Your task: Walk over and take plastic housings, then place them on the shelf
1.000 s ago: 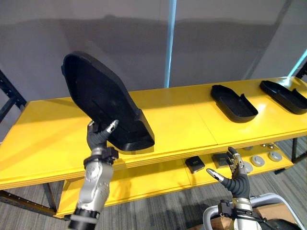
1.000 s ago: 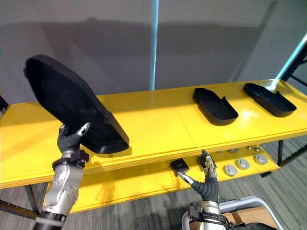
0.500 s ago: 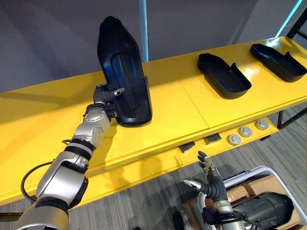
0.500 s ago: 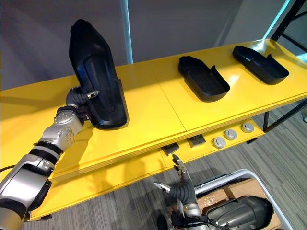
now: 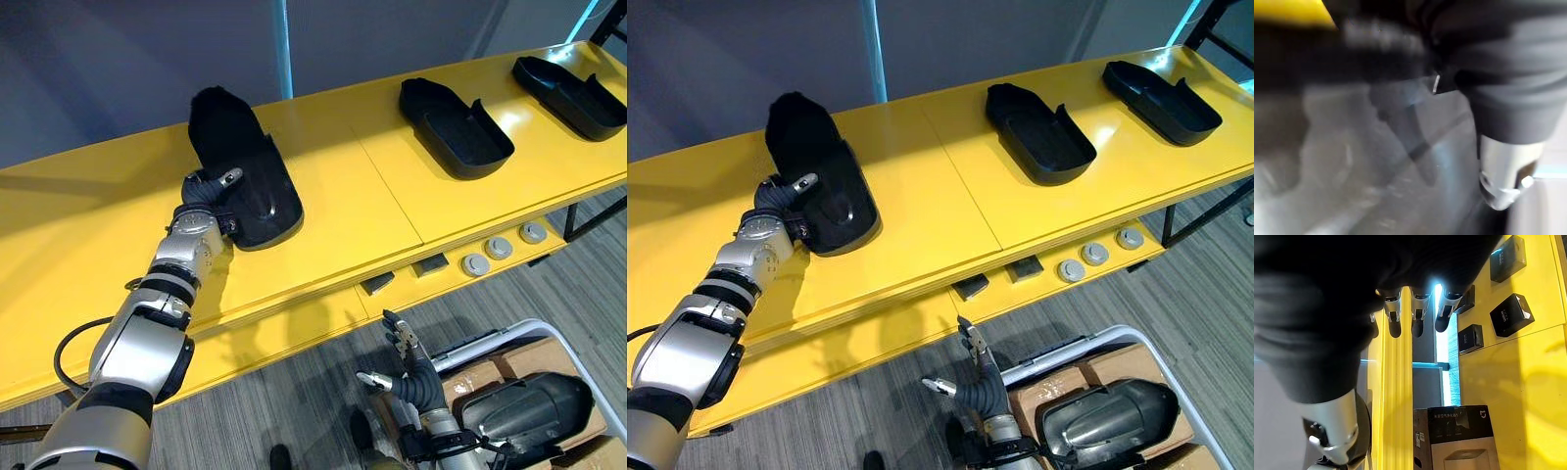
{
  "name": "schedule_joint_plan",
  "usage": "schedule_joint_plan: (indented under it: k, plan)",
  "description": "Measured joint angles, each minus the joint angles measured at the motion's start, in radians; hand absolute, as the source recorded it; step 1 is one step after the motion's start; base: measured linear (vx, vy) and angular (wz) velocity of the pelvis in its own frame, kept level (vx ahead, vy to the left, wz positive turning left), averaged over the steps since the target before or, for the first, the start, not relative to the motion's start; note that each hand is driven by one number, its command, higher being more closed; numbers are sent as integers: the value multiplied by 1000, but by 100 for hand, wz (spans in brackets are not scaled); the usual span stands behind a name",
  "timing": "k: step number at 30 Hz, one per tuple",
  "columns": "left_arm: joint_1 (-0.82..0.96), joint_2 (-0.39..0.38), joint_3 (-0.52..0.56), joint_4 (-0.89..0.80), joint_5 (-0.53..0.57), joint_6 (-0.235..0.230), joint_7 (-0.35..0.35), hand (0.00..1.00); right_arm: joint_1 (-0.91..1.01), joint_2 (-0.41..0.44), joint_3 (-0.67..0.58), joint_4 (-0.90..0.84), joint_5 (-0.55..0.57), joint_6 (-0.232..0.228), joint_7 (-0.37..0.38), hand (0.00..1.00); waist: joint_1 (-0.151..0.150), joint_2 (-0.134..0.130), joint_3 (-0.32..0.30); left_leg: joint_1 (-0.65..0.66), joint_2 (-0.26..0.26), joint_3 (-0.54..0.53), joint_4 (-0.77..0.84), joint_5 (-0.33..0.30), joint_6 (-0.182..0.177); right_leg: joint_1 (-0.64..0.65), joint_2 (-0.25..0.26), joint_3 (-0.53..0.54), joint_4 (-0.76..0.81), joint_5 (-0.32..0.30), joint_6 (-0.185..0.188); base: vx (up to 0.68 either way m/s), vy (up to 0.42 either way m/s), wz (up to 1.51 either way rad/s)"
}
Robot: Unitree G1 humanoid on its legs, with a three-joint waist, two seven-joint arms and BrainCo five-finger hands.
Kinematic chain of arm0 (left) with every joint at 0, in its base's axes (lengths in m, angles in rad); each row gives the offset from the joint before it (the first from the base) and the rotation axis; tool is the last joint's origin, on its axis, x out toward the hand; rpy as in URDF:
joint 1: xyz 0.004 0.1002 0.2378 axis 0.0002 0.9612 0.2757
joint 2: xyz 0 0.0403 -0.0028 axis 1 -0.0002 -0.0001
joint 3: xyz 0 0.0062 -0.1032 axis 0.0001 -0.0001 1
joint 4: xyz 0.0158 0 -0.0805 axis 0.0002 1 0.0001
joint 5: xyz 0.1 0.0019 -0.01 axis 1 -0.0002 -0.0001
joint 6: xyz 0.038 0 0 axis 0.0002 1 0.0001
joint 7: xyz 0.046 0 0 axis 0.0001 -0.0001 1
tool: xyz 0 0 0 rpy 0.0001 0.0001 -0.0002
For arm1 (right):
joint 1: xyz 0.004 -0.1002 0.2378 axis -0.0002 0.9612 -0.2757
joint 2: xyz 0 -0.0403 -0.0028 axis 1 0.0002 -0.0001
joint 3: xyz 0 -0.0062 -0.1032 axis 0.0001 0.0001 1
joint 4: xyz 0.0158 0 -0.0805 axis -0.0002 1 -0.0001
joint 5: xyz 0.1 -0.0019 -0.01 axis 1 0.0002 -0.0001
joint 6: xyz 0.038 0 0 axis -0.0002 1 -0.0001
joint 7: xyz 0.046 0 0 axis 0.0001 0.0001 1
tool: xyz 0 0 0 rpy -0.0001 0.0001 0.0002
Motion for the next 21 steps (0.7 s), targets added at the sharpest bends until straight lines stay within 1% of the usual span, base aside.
schedule_joint_plan:
  k: [6,9,12,15,17,19,21]
  plan:
    - [-5,-1,1,9,134,15,-4,0,5,13,0,0,2,0,3,0,0,0,0,8,-2,12,-14,6,3,10,-1,10,-31,23,2,29,19,-6]
    - [-13,-8,1,10,157,21,-10,0,15,22,0,0,2,0,6,0,0,0,1,10,-1,11,-16,9,3,12,-1,9,-31,23,2,23,12,0]
    - [-18,-19,0,9,143,21,-9,0,17,32,1,0,1,0,10,0,0,0,1,13,-1,11,-16,9,3,15,-1,9,-30,24,2,21,11,0]
    - [-21,-32,0,-6,43,20,-1,0,18,31,1,1,1,1,10,0,1,0,1,22,-1,11,-17,9,3,24,-1,9,-31,24,2,38,26,0]
    - [-21,-41,1,-15,2,19,1,0,17,31,1,2,1,3,10,0,2,0,1,33,-1,11,-19,9,3,35,-1,9,-34,24,2,38,23,0]
    - [-20,-52,8,-39,-6,18,3,0,16,30,1,5,0,7,10,0,3,0,1,41,-1,11,-23,9,3,43,-1,8,-36,24,2,36,21,0]
    - [-19,-68,40,-69,-5,11,15,0,13,30,1,6,-2,10,10,0,5,0,0,44,-1,11,-23,9,3,48,-1,7,-37,24,2,36,22,1]
